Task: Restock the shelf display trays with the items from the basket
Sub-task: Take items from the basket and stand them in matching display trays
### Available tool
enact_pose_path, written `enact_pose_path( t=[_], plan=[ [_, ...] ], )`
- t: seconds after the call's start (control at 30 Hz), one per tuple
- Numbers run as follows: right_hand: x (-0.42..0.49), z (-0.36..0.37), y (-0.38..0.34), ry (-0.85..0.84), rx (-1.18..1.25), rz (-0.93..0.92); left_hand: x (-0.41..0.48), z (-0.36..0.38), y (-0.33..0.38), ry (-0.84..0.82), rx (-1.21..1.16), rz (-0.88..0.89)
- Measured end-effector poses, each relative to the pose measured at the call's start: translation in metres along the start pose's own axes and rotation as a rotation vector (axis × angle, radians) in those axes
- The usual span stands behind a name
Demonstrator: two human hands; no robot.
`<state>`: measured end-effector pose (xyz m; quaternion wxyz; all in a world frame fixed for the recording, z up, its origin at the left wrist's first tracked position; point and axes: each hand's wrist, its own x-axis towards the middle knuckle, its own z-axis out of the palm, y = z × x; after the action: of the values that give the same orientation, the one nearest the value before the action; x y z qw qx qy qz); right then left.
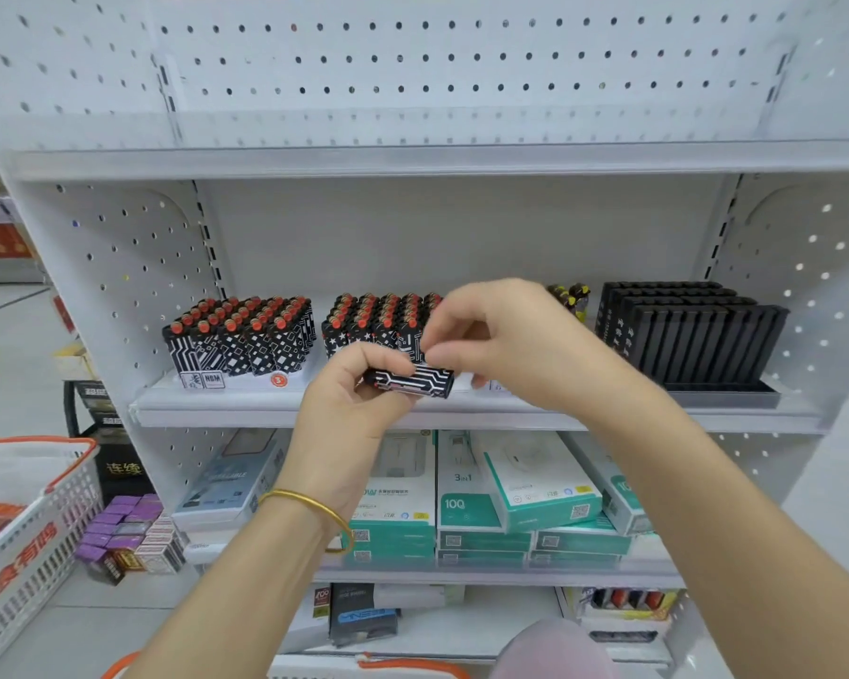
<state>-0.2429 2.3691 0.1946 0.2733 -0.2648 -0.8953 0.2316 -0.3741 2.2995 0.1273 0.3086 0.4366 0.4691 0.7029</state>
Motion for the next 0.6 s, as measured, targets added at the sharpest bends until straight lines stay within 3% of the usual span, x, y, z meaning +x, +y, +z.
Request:
enact_pose_path(
  t=[0.17,0.3,0.47,0.6],
  plan=[
    [-0.008,0.012,0.013,0.008,0.211,0.069,-0.001,0.012,0.000,0.072,-0.079,-0.045],
    [-0.007,0.018,0.022,0.029,0.135,0.055,-0.004,0.016,0.007,0.071,-0.248,-0.123],
    [0.003,0.013,0.016,0.027,-0.119,-0.098,0.000,0.016,0.005,0.080,-0.066,-0.056],
    [0.018,0.004,0.014,0.093,-0.066,-0.090,0.008,0.013,0.003,0.130,0.232,0.143]
  ],
)
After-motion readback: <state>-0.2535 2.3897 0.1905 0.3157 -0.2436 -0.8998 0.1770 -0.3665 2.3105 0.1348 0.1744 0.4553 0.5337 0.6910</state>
